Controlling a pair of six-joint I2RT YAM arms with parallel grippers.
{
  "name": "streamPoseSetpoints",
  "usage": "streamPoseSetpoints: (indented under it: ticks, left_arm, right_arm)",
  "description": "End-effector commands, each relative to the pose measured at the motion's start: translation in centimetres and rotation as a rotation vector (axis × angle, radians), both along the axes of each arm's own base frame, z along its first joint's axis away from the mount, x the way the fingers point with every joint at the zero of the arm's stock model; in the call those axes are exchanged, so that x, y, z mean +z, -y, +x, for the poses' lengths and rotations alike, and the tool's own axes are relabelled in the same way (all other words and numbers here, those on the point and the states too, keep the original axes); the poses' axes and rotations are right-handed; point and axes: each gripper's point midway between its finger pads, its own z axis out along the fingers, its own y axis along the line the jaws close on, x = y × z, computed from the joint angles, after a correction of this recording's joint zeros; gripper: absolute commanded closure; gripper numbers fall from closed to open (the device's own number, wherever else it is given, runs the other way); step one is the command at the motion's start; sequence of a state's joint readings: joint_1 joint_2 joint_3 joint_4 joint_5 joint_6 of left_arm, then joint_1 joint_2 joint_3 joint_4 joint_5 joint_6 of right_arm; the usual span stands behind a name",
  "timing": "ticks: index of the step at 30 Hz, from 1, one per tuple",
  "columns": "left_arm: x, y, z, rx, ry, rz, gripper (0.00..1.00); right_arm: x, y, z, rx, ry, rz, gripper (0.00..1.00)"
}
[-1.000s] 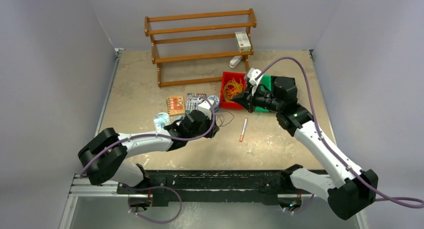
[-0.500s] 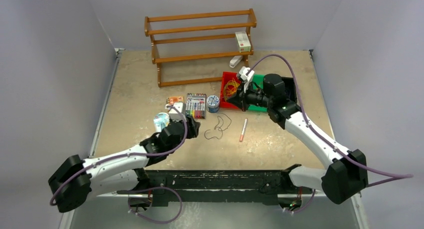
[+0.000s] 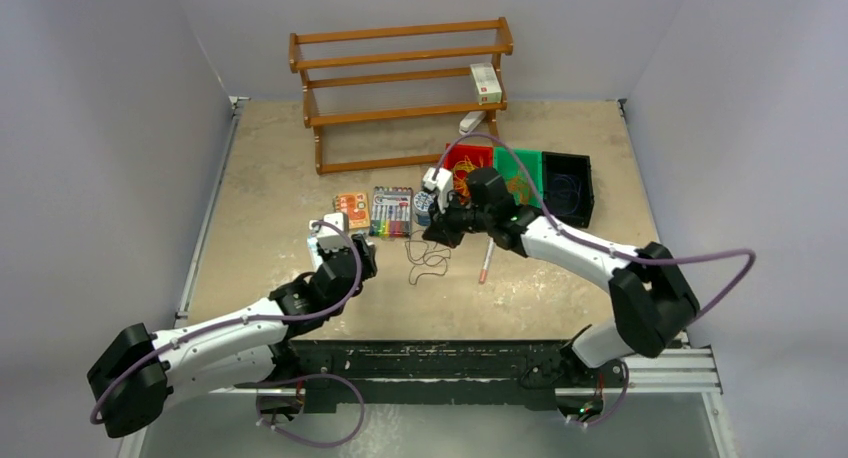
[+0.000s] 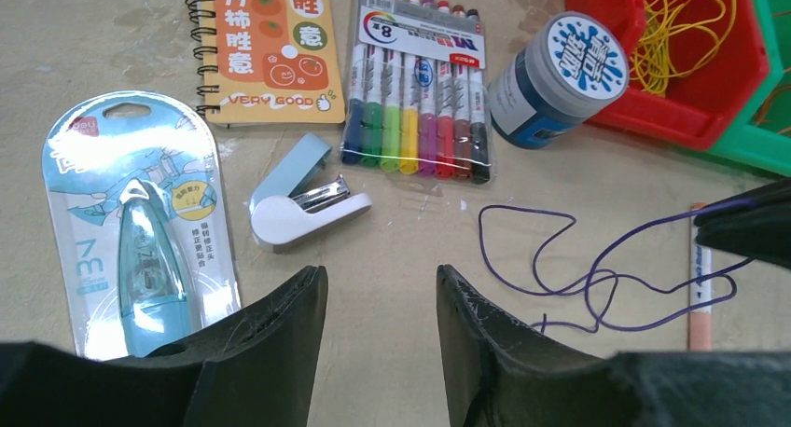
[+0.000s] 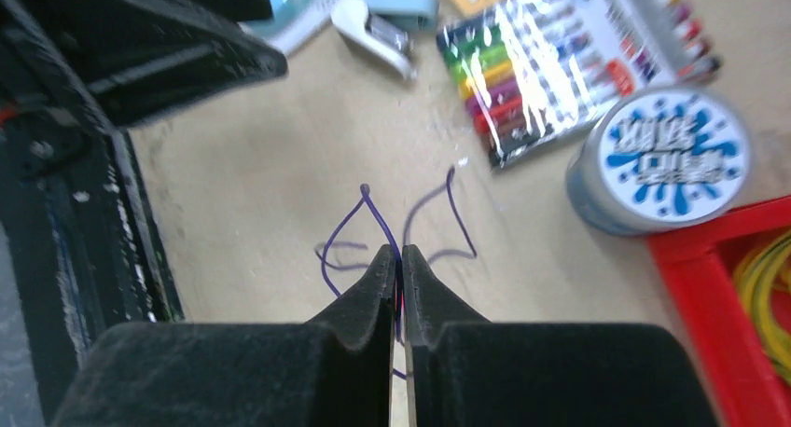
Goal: Untangle the cables
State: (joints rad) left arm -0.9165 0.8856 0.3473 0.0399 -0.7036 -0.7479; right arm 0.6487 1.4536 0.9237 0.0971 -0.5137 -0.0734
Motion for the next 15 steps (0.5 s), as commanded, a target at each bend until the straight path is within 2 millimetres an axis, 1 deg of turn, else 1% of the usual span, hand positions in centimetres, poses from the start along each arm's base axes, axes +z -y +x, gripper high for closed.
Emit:
streamPoseSetpoints:
  ticks: [1,2,3,5,7,9,15]
  left_arm:
    - [1.6,0.1,0.9,0.036,0.030,-0.019,0.55]
    - [1.6,0.1,0.9,0.035,0.032,-0.018,0.54]
    - [1.6,0.1,0.9,0.034,0.032,-0.016,0.54]
    - [1.5,0.1,0.9,0.032,0.030,-0.012,0.55]
    - [1.3,0.3,0.9,0.026,0.026,-0.007,0.54]
    - [1.2,0.4,0.9,0.019,0.021,-0.004,0.54]
    - [0.9,0.7,1.0,0.014,0.014,-0.001,0.54]
  right_arm:
    - [-2.2,0.0,0.3,-0.003,0.011,-0.108,0.92]
    - [-1.4,-0.3,0.8,-0.006,0.030,-0.107,0.89]
    - [-1.4,-0.2,0.9,-0.016,0.034,-0.114,0.86]
    - [-0.7,0.0,1.2,-0.037,0.054,-0.108,0.74]
    - [0.2,0.1,1.5,-0.060,0.077,-0.097,0.66]
    - [0.8,0.3,1.6,-0.071,0.085,-0.097,0.61]
    - [1.3,1.2,1.6,-0.074,0.108,-0.140,0.53]
